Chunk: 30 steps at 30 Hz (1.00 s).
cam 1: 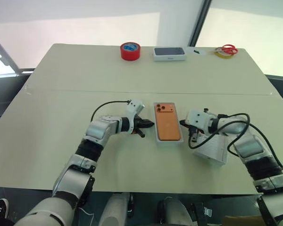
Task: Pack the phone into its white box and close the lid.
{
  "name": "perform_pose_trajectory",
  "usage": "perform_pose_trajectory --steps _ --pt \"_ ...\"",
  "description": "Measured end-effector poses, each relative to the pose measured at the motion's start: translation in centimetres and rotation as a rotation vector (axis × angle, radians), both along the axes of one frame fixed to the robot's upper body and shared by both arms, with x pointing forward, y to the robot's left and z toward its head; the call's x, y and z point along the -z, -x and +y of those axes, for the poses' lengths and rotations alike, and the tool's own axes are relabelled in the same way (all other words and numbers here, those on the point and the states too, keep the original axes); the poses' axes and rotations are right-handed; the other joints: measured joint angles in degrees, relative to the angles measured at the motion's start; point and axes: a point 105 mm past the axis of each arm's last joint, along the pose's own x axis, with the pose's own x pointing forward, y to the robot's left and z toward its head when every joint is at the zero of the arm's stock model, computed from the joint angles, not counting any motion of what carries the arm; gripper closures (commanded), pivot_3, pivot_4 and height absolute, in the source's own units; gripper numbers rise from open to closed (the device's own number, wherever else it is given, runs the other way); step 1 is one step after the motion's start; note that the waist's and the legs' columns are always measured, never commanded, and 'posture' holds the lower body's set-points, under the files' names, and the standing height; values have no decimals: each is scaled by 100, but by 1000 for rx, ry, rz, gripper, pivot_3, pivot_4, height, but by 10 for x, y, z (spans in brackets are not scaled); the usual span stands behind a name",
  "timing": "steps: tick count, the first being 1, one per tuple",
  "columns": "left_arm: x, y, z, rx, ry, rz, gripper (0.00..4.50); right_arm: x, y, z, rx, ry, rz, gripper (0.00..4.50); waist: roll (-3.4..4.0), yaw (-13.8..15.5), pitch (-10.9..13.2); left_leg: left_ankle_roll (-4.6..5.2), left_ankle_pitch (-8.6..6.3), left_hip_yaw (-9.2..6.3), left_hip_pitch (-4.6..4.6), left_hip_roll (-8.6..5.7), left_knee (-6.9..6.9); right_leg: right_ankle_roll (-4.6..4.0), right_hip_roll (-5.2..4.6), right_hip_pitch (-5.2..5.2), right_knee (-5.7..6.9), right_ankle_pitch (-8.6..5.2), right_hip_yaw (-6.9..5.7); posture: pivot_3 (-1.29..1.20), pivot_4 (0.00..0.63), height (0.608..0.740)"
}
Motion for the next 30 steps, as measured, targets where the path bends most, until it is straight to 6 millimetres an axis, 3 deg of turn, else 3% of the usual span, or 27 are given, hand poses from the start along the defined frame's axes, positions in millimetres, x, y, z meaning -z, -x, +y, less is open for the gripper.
perform_pose_trajectory --steps 11,15,25,27,30 --pt "2 1 1 31 -12 -50 4455 1 12 -11 17 9 7 4500 0 -1 0 2 -1 -2 0 2 1 0 0 1 -4 0 -2 0 150 735" --pt "1 1 16 8 -6 -69 4455 1 23 -26 26 48 28 4500 0 -4 0 3 -1 -3 0 4 1 0 0 2 -7 0 -3 0 150 735" --pt "-24 8 57 12 17 -195 4455 0 48 -53 -17 128 64 4500 3 -15 1 23 -14 -5 2 5 1 0 0 3 -16 0 -6 0 150 735" --pt "-22 14 66 32 6 -196 3632 -7 44 -54 24 63 59 4246 4 -28 1 21 -12 -5 2 7 0 0 0 5 -16 0 -6 0 150 735" --pt "-22 25 79 78 10 -236 2119 -36 31 -50 162 -177 43 3126 7 -131 3 5 -3 -7 0 10 -4 -1 1 19 -16 0 -8 0 150 735"
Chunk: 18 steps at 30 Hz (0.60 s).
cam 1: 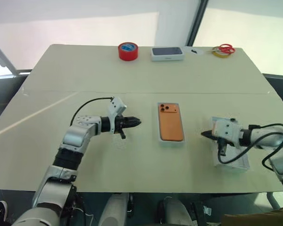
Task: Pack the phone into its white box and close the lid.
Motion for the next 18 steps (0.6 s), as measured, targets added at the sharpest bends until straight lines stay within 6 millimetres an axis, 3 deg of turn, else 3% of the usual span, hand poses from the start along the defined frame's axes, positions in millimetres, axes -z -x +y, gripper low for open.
perform_pose_trajectory --steps 2,4,6,10,18 --pt "-6 5 7 22 14 -39 1014 -15 1 6 41 -96 -12 2047 1 -5 0 4 -3 -7 -3 1 -3 -1 0 -3 -7 0 -7 0 150 735" --pt "-14 11 18 47 24 -71 48 -17 11 9 79 -126 7 1026 2 1 0 22 -16 -14 -2 0 -6 -2 0 -11 -20 -1 -13 0 150 735" --pt "-21 11 32 32 29 -89 0 -10 17 2 174 -148 53 21 4 -5 1 29 -19 -14 -3 0 -4 -4 -1 -12 -24 -2 -12 0 150 735" --pt "-31 10 48 23 27 -176 0 -8 27 -14 411 -223 127 21 17 -14 -1 36 -24 -11 -2 -1 -5 -21 -2 -16 -25 -7 -7 0 150 735" --pt "-36 17 54 115 10 -388 0 -2 59 -6 604 -267 454 21 20 -28 0 37 -25 -9 -5 -1 -16 -25 -2 -25 -27 -9 -6 0 150 735"
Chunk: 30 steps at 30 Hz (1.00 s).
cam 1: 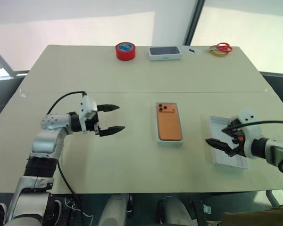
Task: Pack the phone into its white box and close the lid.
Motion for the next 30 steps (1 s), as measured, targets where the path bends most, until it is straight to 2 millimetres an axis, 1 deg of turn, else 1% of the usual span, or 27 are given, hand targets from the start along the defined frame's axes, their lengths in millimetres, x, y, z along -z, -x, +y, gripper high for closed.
perform_pose_trajectory --steps 4,7,12,18,22,25,26,28,29,30 --pt "3 1 3 17 -4 -18 0 7 4 -1 11 31 75 21 1 2 2 5 -2 2 -4 0 -1 0 -1 -2 -6 0 1 0 150 735" --pt "3 7 0 66 -3 -14 0 11 -3 4 4 0 109 21 1 -37 2 7 -2 8 -4 0 3 2 -2 -1 -4 1 5 0 150 735" --pt "7 17 -3 110 -4 -4 0 6 -17 9 21 -67 131 21 1 -117 3 19 5 9 -5 0 2 16 -2 0 -4 9 4 0 150 735" --pt "3 23 -8 131 -3 -20 0 11 -18 13 39 -56 184 21 2 -136 3 21 6 9 -6 0 2 16 -2 -1 -2 9 4 0 150 735" --pt "6 26 -8 129 -2 -12 0 14 -20 11 88 -47 206 21 3 -131 3 22 6 9 -7 0 2 16 -2 -2 -3 9 4 0 150 735" --pt "5 26 -9 125 0 -19 0 15 -21 11 111 -40 206 21 2 -128 3 23 6 9 -7 0 3 16 -2 -1 -3 9 4 0 150 735" --pt "5 26 -9 124 2 -22 0 17 -22 13 117 -41 206 258 2 -130 3 23 6 9 -7 0 3 16 -2 0 -3 9 4 0 150 735" --pt "5 26 -11 124 6 -22 0 19 -23 13 138 -32 204 946 2 -131 3 24 6 10 -7 0 3 16 -2 0 -2 9 4 0 150 735" --pt "5 26 -11 124 6 -20 0 19 -23 11 151 -21 202 1338 2 -130 3 24 6 10 -7 0 4 16 -1 -1 -2 9 4 0 150 735" --pt "6 26 -12 124 6 -19 0 20 -24 10 165 -10 201 1849 2 -129 3 25 7 10 -7 0 3 16 -1 -1 -2 9 4 0 150 735"
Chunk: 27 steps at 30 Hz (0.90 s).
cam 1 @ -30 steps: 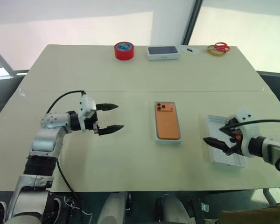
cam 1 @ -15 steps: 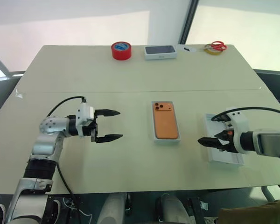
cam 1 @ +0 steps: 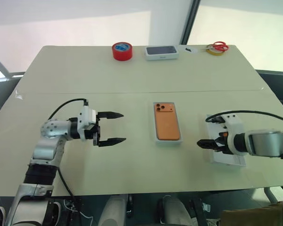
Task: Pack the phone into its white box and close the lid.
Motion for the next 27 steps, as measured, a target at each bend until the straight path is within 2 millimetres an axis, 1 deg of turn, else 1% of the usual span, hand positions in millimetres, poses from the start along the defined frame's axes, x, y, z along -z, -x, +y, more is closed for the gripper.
perform_pose_trajectory --steps 3,4,5,6,10,13,14,16,17,18,19,20,21,22,23,24,25,26,27 --pt "1 -1 -2 -3 4 3 0 3 -2 0 29 16 -9 3440 -1 -3 0 0 0 0 1 0 0 0 1 1 0 0 0 0 150 735" --pt "2 -1 -4 -1 7 6 0 4 -2 3 28 10 -11 3824 -2 -3 -1 0 0 0 2 1 -1 0 1 1 0 0 0 0 150 735" --pt "2 0 -4 1 6 8 0 5 -3 5 29 8 -13 4336 -2 -3 -1 0 0 0 2 1 0 0 2 1 0 0 0 0 150 735" --pt "3 0 -5 3 5 11 0 5 -3 5 35 13 -15 4471 -2 -4 -1 0 0 0 2 1 0 0 2 1 0 0 0 0 150 735" --pt "3 -1 -5 -6 7 20 0 4 -5 5 46 21 -23 4471 -2 -4 -2 1 0 0 2 1 1 0 2 1 0 0 0 0 150 735" --pt "3 -3 -4 -23 12 26 0 1 -10 3 63 43 -42 4471 0 -5 -1 1 0 1 0 1 0 -2 2 -2 0 -1 1 0 150 735" --pt "4 -5 -4 -33 15 43 246 -2 -16 3 83 40 -63 4496 1 -5 0 1 0 1 0 1 0 -1 2 -3 0 -1 1 0 150 735" --pt "5 -9 -4 -57 27 80 756 -15 -33 4 124 15 -142 4500 6 -9 3 1 0 2 -1 1 -1 0 4 -5 1 0 1 0 150 735" --pt "5 -10 -3 -64 29 90 1278 -24 -40 6 129 -4 -192 4500 11 -7 6 2 1 3 -2 1 -1 1 4 -7 1 1 1 0 150 735" --pt "6 -10 -3 -72 32 100 1709 -35 -48 8 130 -28 -252 4500 14 -5 8 3 1 4 -4 1 -2 3 5 -7 1 1 1 0 150 735" --pt "6 -11 -4 -81 39 104 2261 -48 -57 12 125 -63 -326 4500 14 -4 8 3 1 4 -4 1 -3 5 6 -7 1 2 1 0 150 735" --pt "6 -12 -5 -84 46 104 2617 -55 -61 14 120 -81 -364 4500 14 -3 8 3 1 4 -4 1 -3 6 6 -7 1 3 1 0 150 735" --pt "6 -13 -6 -100 64 115 3217 -64 -68 22 92 -124 -429 4500 12 1 7 4 1 4 -3 1 -4 7 7 -5 2 3 0 0 150 735" --pt "7 -15 -7 -117 79 123 3697 -69 -71 34 43 -174 -477 4500 11 1 7 4 1 4 -3 2 -4 8 7 -4 2 4 0 0 150 735" --pt "6 -18 -8 -146 105 128 4202 -75 -73 55 -36 -244 -539 4500 12 -2 7 5 1 4 -4 2 -3 9 8 1 7 4 1 0 150 735" --pt "6 -21 -9 -163 124 132 4446 -78 -72 73 -104 -299 -569 4500 12 -4 8 5 2 4 -7 2 -2 10 8 2 12 4 2 0 150 735" --pt "5 -23 -11 -184 143 132 4446 -82 -70 94 -178 -391 -604 4500 11 -9 8 6 2 4 -8 4 0 10 9 5 17 5 2 0 150 735" --pt "5 -25 -13 -205 159 132 4446 -87 -67 110 -229 -470 -631 4500 11 -5 8 6 3 5 -7 4 2 11 9 5 21 5 2 0 150 735" --pt "5 -27 -14 -220 172 132 4446 -90 -65 120 -263 -528 -645 4500 11 -2 8 6 2 5 -7 3 5 11 9 6 24 5 2 0 150 735"
